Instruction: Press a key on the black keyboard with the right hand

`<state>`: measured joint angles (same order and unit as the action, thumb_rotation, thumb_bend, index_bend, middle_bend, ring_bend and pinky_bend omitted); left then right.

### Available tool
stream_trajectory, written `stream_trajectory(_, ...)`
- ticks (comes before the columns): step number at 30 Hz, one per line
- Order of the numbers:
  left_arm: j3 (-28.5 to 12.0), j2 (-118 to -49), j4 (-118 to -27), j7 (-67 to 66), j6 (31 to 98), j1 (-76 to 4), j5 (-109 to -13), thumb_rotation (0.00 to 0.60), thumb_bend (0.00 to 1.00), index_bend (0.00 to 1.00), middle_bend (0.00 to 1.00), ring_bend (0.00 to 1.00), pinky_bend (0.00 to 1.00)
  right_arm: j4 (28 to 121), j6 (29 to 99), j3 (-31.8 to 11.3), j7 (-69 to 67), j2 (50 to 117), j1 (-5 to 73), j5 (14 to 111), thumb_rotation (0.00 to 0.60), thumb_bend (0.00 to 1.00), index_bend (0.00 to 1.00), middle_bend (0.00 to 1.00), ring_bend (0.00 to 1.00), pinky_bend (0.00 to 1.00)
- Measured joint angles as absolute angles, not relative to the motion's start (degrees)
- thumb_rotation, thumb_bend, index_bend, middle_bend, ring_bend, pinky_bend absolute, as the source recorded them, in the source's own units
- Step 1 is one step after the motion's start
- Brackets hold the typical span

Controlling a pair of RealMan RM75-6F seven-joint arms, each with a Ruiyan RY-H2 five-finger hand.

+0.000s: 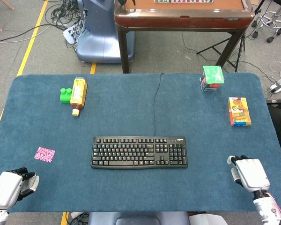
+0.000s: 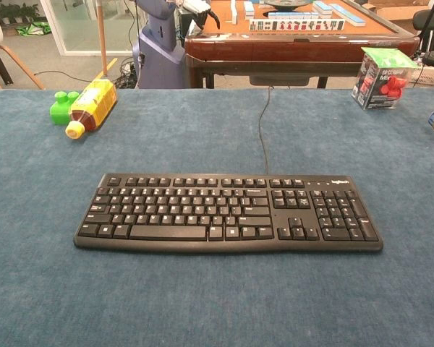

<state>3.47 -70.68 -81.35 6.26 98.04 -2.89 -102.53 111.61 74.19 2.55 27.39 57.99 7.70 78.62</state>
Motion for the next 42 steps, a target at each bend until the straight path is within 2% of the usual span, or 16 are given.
stream_trajectory(7,3.58,-70.79,-81.28,6.22,97.76,-3.12,-102.84,0.600,0.52,0.54,0.96,0.66,0.83,112.02,73.31,3.29,29.61,58.74,7.79,78.16,0.600,0.53,0.43,0.49,0.42,0.64)
stream_trajectory(11,3.42,-70.68,-81.25,6.54,97.43,-3.22,-102.29,0.600,0.52,0.54,0.96,0.66,0.83,111.65,73.21,3.21,29.64,59.57,8.09,78.79,0.600,0.53,0.43,0.49,0.53,0.89)
stream_trajectory(15,3.36,-70.62,-81.27,6.51,97.29,-3.11,-101.87,0.600,0.52,0.54,0.96,0.66,0.83,111.00,71.74,2.82,29.12,60.13,9.31,79.27,0.600,0.53,0.39,0.54,0.63,0.99)
stream_trajectory(18,3.32,-70.76,-81.09,6.34,97.30,-3.09,-101.82,0.600,0.52,0.54,0.96,0.66,0.83,110.99,70.76,2.25,29.88,60.39,10.50,79.37,0.600,0.58,0.31,0.65,0.73,1.00)
stream_trajectory(24,3.21,-70.89,-80.83,6.36,97.02,-3.48,-102.05,0.600,0.52,0.54,0.96,0.66,0.83,113.39,67.50,0.23,35.57,60.81,14.46,78.06,0.600,0.79,0.25,0.82,0.84,1.00)
stream_trajectory(30,3.23,-71.08,-80.82,5.23,97.65,-3.40,-102.76,0.600,0.52,0.54,0.96,0.66,0.83,115.45,62.83,-2.94,42.79,62.38,20.91,72.50,0.600,0.98,0.25,0.84,0.86,1.00)
stream_trajectory(42,3.08,-70.92,-80.98,5.09,98.34,-2.85,-102.19,0.600,0.52,0.54,0.96,0.66,0.83,114.20,56.72,-7.35,59.27,71.88,36.56,52.85,0.600,0.99,0.25,0.85,0.87,1.00)
